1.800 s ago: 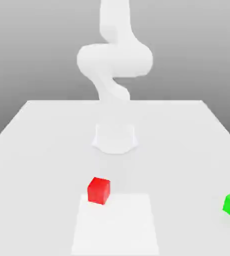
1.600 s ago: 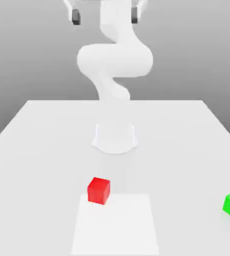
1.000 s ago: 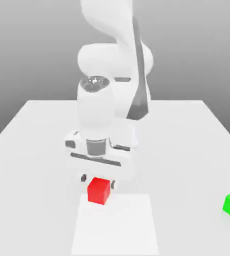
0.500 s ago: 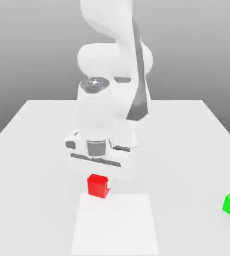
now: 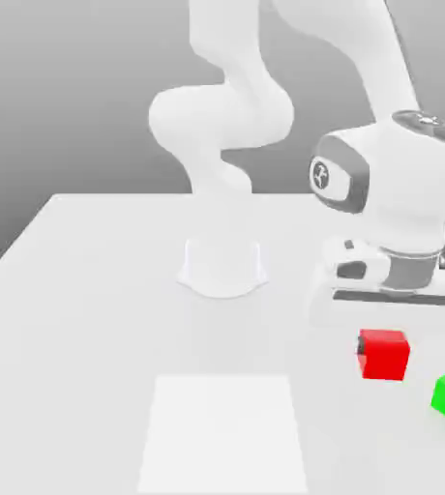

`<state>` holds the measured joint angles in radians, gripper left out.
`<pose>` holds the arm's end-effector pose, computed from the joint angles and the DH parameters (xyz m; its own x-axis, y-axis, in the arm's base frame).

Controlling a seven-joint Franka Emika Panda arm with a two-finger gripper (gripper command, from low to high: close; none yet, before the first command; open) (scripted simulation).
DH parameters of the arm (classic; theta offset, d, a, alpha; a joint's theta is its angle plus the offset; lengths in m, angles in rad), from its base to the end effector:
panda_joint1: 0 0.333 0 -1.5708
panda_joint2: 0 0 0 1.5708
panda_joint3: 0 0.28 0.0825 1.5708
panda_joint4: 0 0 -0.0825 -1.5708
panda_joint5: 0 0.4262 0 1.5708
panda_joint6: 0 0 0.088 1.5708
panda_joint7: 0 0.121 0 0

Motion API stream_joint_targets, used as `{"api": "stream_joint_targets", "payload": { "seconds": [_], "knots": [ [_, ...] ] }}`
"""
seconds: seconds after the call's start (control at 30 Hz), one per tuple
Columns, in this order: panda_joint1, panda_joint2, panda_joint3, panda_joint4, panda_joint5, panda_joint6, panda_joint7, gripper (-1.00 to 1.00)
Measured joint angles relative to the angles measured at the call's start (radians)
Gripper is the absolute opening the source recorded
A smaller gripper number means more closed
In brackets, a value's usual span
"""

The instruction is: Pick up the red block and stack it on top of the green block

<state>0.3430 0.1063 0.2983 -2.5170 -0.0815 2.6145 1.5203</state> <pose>0.3828 0.2934 0.1539 0.6895 -0.7243 0.0094 -0.7243 -0.6895 0.0039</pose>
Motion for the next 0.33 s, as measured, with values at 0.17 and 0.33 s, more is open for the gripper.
{"api": "stream_joint_targets", "payload": {
  "seconds": [0.17,0.33],
  "knots": [
    [0.093,0.145,0.002,0.085,-0.081,0.055,0.14,-1.0],
    [0.115,0.204,-0.025,0.09,-0.121,0.105,0.171,1.0]
  ]
}}
